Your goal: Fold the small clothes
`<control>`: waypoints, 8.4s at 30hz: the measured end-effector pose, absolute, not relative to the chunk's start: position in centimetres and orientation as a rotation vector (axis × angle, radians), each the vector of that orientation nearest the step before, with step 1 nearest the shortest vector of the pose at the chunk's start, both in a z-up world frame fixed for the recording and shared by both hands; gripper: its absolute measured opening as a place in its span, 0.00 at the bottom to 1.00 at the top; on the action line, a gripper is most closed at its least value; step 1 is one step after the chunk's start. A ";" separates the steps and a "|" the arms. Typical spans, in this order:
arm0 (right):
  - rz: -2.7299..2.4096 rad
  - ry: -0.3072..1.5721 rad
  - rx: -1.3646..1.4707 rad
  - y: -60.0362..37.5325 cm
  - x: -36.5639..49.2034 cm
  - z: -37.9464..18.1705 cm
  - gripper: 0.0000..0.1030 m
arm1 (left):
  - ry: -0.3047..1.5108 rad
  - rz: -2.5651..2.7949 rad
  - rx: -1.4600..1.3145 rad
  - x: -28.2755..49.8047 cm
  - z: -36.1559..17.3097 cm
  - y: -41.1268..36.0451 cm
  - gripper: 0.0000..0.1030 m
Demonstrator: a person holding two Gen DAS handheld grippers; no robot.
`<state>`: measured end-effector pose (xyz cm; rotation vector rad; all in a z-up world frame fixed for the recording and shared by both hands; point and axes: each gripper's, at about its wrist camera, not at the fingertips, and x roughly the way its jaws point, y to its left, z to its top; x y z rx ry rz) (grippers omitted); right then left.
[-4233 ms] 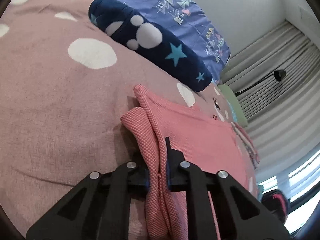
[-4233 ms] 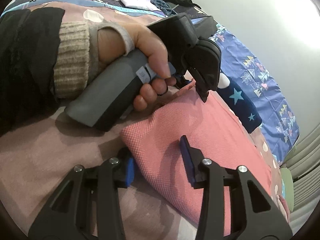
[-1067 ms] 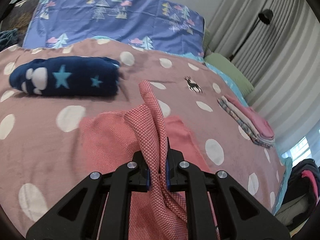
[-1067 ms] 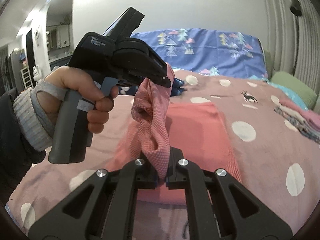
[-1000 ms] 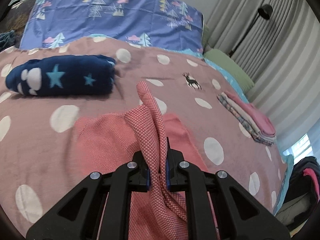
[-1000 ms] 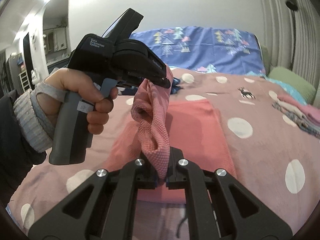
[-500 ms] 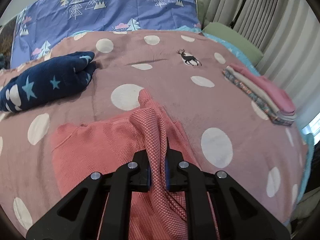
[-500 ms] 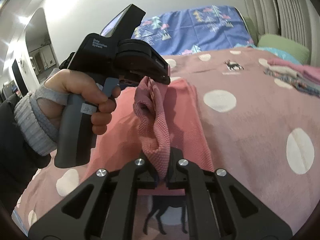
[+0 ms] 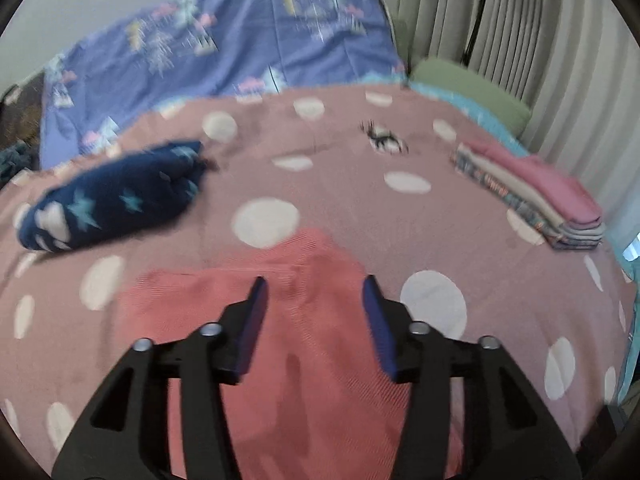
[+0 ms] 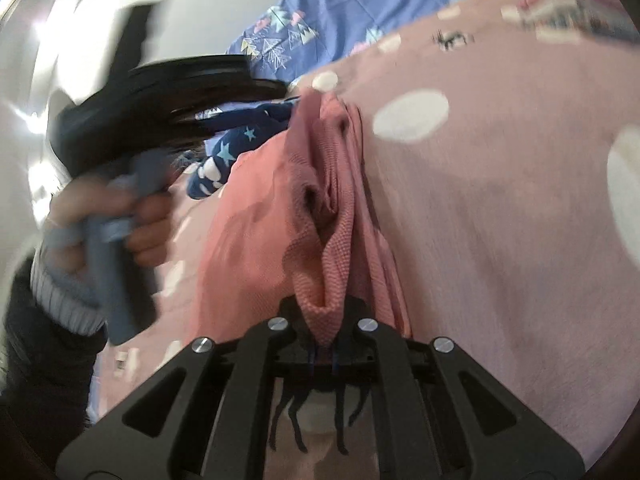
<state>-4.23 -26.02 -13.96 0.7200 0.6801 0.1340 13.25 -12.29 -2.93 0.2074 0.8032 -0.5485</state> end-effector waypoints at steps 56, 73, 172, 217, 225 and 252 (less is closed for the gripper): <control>0.014 0.693 0.531 -25.5 -7.3 -9.0 0.15 | 0.811 -0.448 0.397 -4.2 -10.9 0.6 0.13; 0.002 0.770 0.512 -25.7 -6.3 -13.4 0.00 | 0.814 -0.482 0.342 -5.4 -9.8 1.2 0.14; 0.504 0.950 0.677 -29.7 11.3 -13.6 0.37 | 1.000 -0.728 -0.121 13.1 -12.7 -0.2 0.66; 0.162 0.419 0.200 -27.5 1.0 4.7 0.21 | 0.500 -0.741 0.287 8.2 4.0 -9.1 0.25; 0.091 0.364 0.162 -31.0 3.1 6.0 0.21 | 0.455 -0.750 0.350 11.2 5.5 -13.6 0.25; -0.072 0.364 0.115 -39.2 18.2 2.7 0.21 | 0.359 -0.600 0.573 22.9 1.8 -25.9 0.26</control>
